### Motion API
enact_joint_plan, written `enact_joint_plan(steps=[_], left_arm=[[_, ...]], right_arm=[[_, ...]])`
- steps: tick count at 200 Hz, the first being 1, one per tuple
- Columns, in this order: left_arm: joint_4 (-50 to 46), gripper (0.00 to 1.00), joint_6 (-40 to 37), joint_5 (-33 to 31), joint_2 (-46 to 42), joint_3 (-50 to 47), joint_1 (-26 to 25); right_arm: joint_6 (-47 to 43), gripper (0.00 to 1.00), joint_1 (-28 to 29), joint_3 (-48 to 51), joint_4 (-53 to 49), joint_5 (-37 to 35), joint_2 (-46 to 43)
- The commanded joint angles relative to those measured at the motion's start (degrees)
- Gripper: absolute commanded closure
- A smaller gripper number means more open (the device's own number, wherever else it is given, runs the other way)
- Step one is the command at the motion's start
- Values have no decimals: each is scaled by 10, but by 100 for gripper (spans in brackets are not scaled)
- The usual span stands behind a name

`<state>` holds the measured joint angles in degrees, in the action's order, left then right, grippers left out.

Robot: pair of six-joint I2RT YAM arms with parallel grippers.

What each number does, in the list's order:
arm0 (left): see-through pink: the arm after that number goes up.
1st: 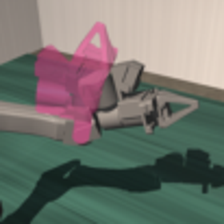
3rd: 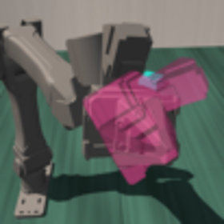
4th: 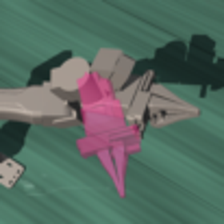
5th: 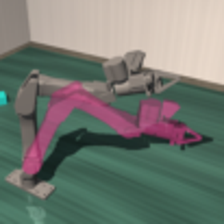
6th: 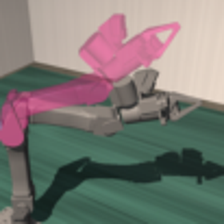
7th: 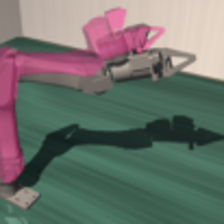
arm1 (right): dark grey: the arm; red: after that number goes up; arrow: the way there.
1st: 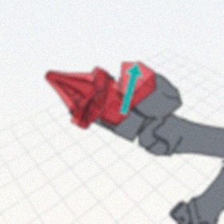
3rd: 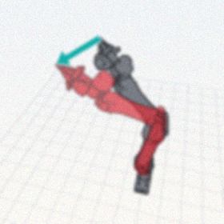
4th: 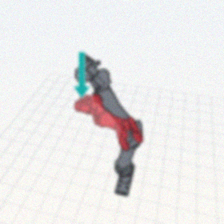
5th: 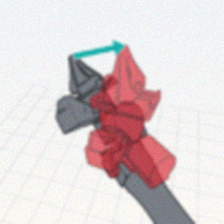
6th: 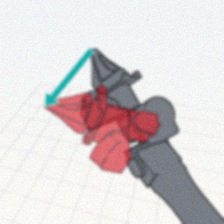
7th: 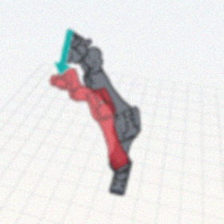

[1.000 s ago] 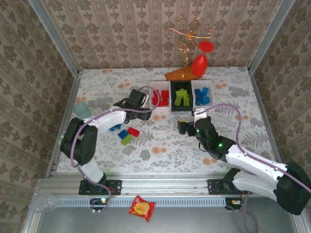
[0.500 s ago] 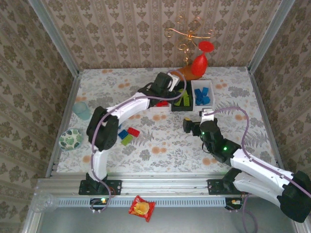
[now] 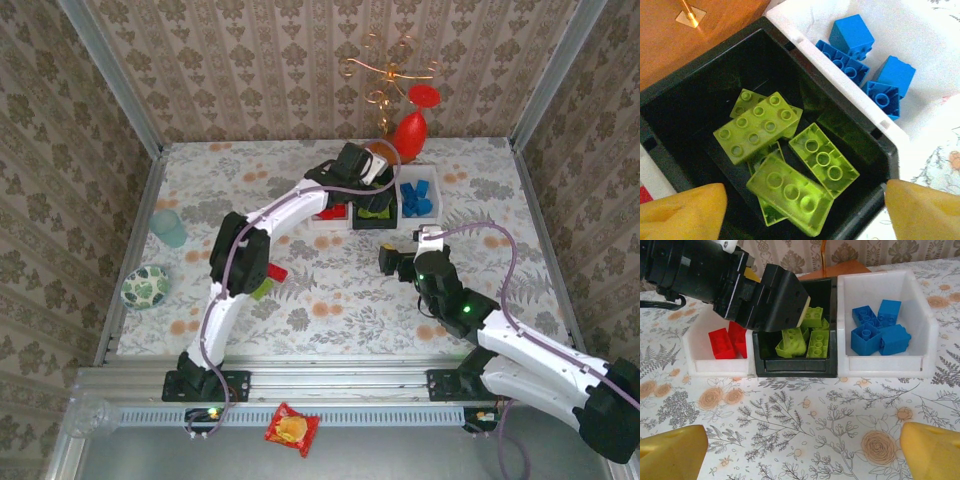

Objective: Sort the legos into containers by color
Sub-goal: Place the lego in the container, then pick up the lego from the center of the table.

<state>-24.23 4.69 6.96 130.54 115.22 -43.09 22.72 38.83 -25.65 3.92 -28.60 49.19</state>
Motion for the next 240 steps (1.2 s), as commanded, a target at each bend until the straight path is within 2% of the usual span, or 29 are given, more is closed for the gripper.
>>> enact_joint_plan(steps=[1,30,64,89,117,138,159,186,240], left_arm=[[4,12,-11,5,-86,-58,-1],[68,9,-15,-33,-238,-261,6],[116,7,26,-39,-426,-495,43],[68,8,54,-57,-538,-606,81],[-30,10,97,-108,-624,-669,99],[-72,11,137,-114,-649,-703,97],[-96,11,175,-123,-647,-732,82],[-114,11,197,-121,-644,-753,75],[-121,12,183,-102,-593,-751,76]], right_arm=[[7,0,-3,9,-12,-23,-14],[-9,0,-3,8,-11,8,-22],[-44,0,-2,-19,2,126,20],[-79,0,2,-60,-17,198,58],[-132,0,3,-110,-41,274,102],[-154,0,4,-124,-22,324,145],[-150,0,3,-106,23,342,171],[-134,0,4,-69,61,333,164],[-131,0,4,-50,65,298,145]])
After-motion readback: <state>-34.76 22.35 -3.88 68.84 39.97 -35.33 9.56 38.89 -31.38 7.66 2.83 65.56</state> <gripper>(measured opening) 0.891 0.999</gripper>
